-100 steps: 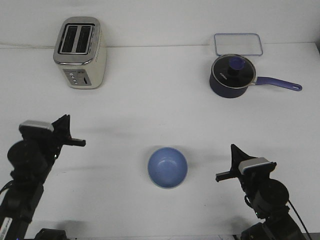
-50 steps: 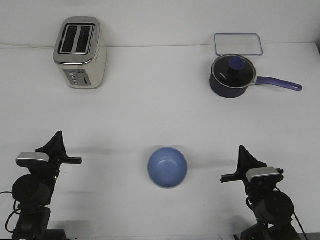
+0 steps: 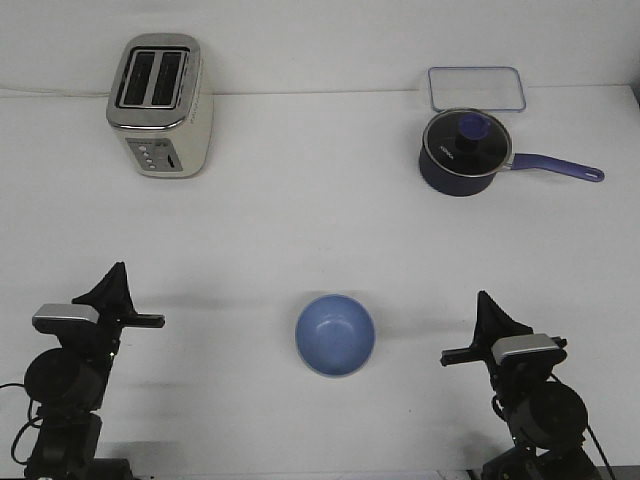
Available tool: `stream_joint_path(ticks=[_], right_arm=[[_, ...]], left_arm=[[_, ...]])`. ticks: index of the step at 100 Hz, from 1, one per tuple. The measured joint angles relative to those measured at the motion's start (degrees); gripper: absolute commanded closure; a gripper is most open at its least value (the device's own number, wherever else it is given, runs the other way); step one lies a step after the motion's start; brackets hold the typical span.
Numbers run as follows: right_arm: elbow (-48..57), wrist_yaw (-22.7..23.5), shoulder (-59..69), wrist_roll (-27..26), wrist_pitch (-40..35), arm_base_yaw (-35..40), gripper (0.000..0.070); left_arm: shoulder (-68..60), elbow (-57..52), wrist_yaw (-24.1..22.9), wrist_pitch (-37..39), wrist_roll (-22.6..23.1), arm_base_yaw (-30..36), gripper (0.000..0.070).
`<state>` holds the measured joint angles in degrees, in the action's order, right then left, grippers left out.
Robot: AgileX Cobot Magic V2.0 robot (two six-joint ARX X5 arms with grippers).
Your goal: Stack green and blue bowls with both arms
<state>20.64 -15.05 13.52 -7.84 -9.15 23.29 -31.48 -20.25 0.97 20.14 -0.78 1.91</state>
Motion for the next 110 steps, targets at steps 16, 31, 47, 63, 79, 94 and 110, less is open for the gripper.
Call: stream_joint_path(ticks=[16,31,47,63,79,94,110], right_arm=[[0.00,0.00,0.00,0.02,0.02,0.00,0.0700],[0.00,0.00,0.00,0.04,0.02,0.00,0.0700],[0.00,0.00,0.00,0.07,0.02,0.00,0.0700],[0.00,0.00,0.00,0.07,0.02,0.00,0.0700],[0.00,0.00,0.00,0.09,0.02,0.00,0.0700],[0.00,0.00,0.00,0.09,0.02,0.00,0.0700],[0.00,0.00,0.00,0.09,0.02,0.00,0.0700]], left_arm=[[3.17,0.02,0.00,-3.93,-0.04,0.00,0.0687],[11.74,3.08,0.09,-10.97,-0.42,-0.31,0.0687],[21.59,11.56,0.28,-10.08,-0.74,-3.06,0.0687],[29.53,17.94,2.01,-9.97,-1.79,-4.15,0.0687],[31.26,18.34,2.14,-10.16,-2.16,-4.13,0.0687],[31.17,18.34,2.19,-10.32,-2.23,-3.65,0.0687],[31.06,18.34,2.16,-10.36,-2.32,-3.65,0.0687]])
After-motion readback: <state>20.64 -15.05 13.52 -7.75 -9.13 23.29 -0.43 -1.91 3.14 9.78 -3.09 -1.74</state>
